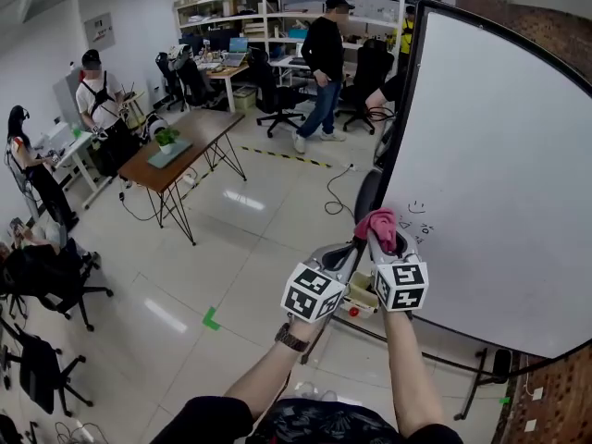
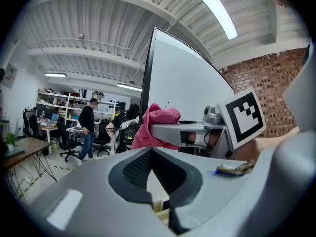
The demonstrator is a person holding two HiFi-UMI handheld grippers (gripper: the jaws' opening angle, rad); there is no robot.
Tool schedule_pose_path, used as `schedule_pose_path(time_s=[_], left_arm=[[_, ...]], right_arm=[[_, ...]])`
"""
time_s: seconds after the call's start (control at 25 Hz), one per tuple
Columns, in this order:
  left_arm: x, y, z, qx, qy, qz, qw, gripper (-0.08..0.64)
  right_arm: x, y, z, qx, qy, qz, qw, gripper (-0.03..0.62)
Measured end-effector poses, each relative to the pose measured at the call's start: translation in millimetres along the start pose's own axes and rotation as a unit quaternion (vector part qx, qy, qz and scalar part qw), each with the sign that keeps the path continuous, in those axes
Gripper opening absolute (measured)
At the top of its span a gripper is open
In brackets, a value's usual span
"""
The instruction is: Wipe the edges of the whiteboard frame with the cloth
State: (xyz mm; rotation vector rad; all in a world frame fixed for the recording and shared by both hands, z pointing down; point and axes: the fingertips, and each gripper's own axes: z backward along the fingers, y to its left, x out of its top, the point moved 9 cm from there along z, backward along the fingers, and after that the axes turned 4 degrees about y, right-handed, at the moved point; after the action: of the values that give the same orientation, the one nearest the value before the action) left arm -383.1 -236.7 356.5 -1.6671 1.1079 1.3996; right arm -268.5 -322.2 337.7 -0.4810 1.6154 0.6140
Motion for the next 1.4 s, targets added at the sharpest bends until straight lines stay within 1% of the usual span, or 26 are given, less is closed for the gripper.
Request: schedule_pose_path(time_s=[0.08,0.24,0.44,0.6,0.8,0.92,1.08,1.16,1.28,1.4], left_arm=[[14,5,-6,0.0,0.001,-0.016,0.9999,-0.003],[42,-10,-8,0.007,-0.006,-0.032,0.9995,-0.003],[75,-4,0,0.013,-0.01,-0.066,0.9977,-0.002],[111,1,-2,0.018,-0.038,-0.097,0.9944,-0.002],[164,-5,-7,0.018,-0.071,-0.147,0.9864,-0.003],[198,-8,-5,0.015,-0.095,-0.172,0.9804,-0.003],[237,-11,-2,0.021,-0.109,-0.202,0.9731,-0.003],[254,-11,-2,0.022,-0.117,-0.212,0.97,-0.003],[281,-12,3,0.011,-0.134,-0.218,0.9667,-0.003],[305,-13,11,0.013,-0.154,-0.235,0.9596,-0.003]], right_arm=[[14,-7,-3,-0.009,-0.007,-0.006,1.0,0.127],[37,-18,13,-0.01,-0.003,-0.003,1.0,0.127],[79,-20,8,-0.013,-0.007,0.045,0.999,0.126],[111,-30,8,-0.004,-0.038,0.079,0.996,0.126],[146,-37,17,0.005,-0.075,0.096,0.993,0.127],[177,-40,21,0.005,-0.091,0.117,0.989,0.127],[218,-44,24,0.0,-0.102,0.138,0.985,0.127],[237,-49,26,-0.002,-0.108,0.146,0.983,0.127],[268,-51,31,-0.006,-0.123,0.163,0.979,0.127],[298,-50,36,-0.01,-0.137,0.177,0.975,0.127]])
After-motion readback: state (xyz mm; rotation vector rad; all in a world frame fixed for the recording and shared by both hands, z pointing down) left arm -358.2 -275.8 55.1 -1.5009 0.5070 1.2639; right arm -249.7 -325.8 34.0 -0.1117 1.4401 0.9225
